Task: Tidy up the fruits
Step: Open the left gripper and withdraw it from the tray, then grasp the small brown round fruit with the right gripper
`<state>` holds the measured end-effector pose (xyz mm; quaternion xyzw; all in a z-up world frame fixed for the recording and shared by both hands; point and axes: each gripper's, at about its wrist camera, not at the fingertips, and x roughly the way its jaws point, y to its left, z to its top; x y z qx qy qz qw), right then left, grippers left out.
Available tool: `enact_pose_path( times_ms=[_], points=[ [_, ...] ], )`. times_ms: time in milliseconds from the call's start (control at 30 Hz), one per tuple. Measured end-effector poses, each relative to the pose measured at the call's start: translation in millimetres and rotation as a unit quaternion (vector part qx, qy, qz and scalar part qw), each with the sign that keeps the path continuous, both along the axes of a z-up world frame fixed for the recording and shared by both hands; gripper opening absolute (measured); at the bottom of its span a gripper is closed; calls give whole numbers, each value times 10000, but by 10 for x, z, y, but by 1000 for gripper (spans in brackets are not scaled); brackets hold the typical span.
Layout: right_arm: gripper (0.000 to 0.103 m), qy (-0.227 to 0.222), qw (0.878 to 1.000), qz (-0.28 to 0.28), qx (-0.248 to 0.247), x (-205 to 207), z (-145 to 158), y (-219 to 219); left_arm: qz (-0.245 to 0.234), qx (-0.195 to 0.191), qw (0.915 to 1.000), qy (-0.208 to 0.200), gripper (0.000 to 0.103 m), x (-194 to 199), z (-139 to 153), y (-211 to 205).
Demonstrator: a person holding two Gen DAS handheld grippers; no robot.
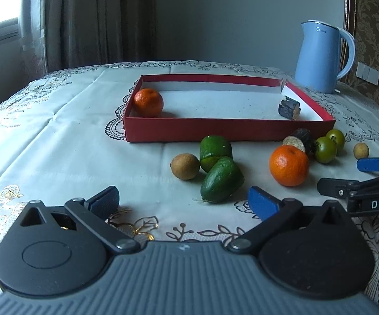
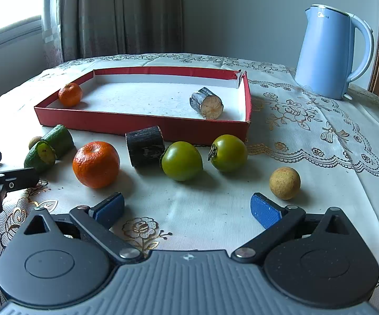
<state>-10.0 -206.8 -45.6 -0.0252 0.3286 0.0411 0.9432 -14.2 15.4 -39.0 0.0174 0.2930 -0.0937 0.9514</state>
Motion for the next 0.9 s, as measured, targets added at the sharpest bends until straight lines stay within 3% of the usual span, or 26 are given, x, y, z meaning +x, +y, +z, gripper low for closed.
enact_pose_path(
  times_ms=[200,500,533,600,700,900],
  points=[
    [103,-637,9979,-59,-125,-250,129,9,-24,85,9999,47,103,24,-12,-27],
    [102,-908,9920,-788,-383,-381,237,-234,-55,103,9999,86,103,36,-25,-24],
    [100,-873,9913,-908,-386,-339,231,-285,-56,120,9999,82,103,36,-28,-30],
    [79,-733,9914,-1028,-348,-259,210,-378,-62,140,9999,64,103,30,-32,-36],
    [62,-470,9934,-1040,-95,-153,163,-501,-68,131,9999,72,103,34,-35,-33],
    [61,-482,9931,-1060,-146,-69,126,-519,-67,134,9999,73,103,31,-35,-34]
  ],
)
